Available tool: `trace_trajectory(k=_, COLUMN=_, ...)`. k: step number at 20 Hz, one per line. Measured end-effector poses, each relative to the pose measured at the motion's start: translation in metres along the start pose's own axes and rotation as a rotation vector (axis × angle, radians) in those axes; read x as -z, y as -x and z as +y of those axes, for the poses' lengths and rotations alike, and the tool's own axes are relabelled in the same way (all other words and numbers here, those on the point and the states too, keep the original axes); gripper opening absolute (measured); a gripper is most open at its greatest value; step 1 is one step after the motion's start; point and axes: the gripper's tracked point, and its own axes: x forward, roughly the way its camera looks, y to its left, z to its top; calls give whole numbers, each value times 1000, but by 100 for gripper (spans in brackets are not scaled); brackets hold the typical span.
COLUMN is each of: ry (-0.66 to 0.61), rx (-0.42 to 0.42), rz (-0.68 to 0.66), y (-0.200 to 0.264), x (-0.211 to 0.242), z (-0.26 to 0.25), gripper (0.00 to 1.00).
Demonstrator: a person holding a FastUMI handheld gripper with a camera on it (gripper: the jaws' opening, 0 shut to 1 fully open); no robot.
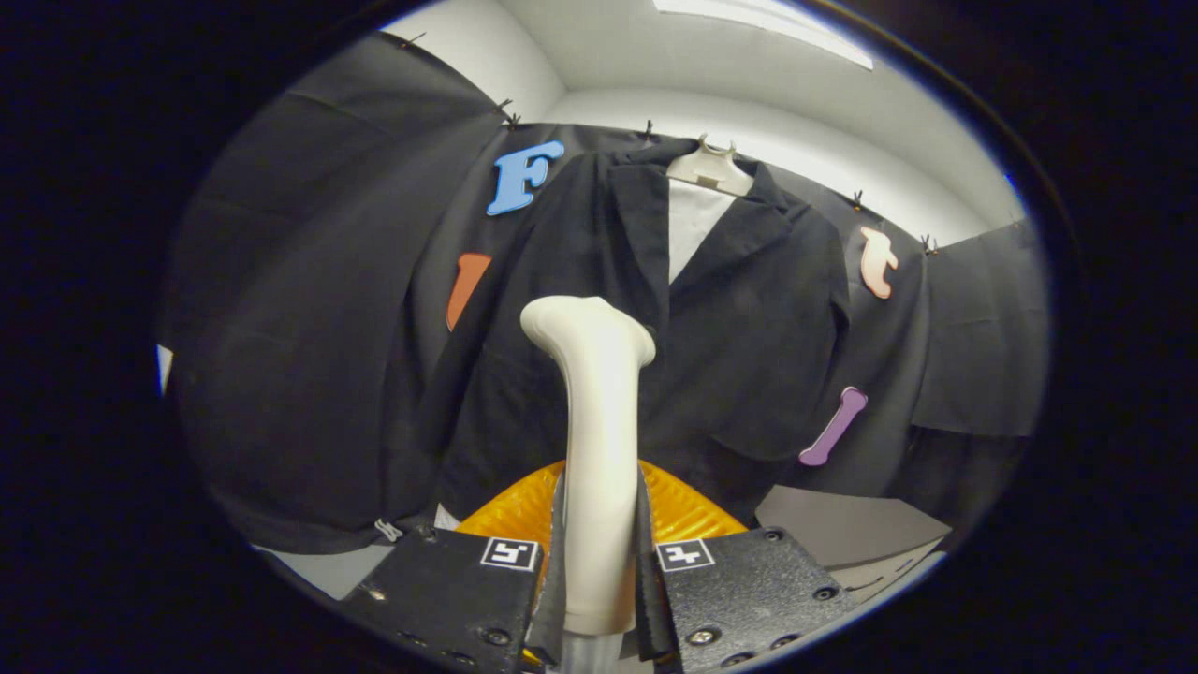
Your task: Iron the clothes twice with a garment steamer, once on the left side and once on the right side.
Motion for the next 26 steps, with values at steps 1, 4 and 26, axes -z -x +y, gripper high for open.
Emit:
trace_trajectory(k=1, ry=1, rx=-6, rz=25, y=1, x=13, z=3, gripper=32)
trace_trajectory(k=4, ry=22, rx=-16, rz=67, y=6, x=44, z=10, gripper=33)
trace_trajectory(k=26, ry=76, rx=-61, rz=387, y=71, x=205, z=17, gripper=33)
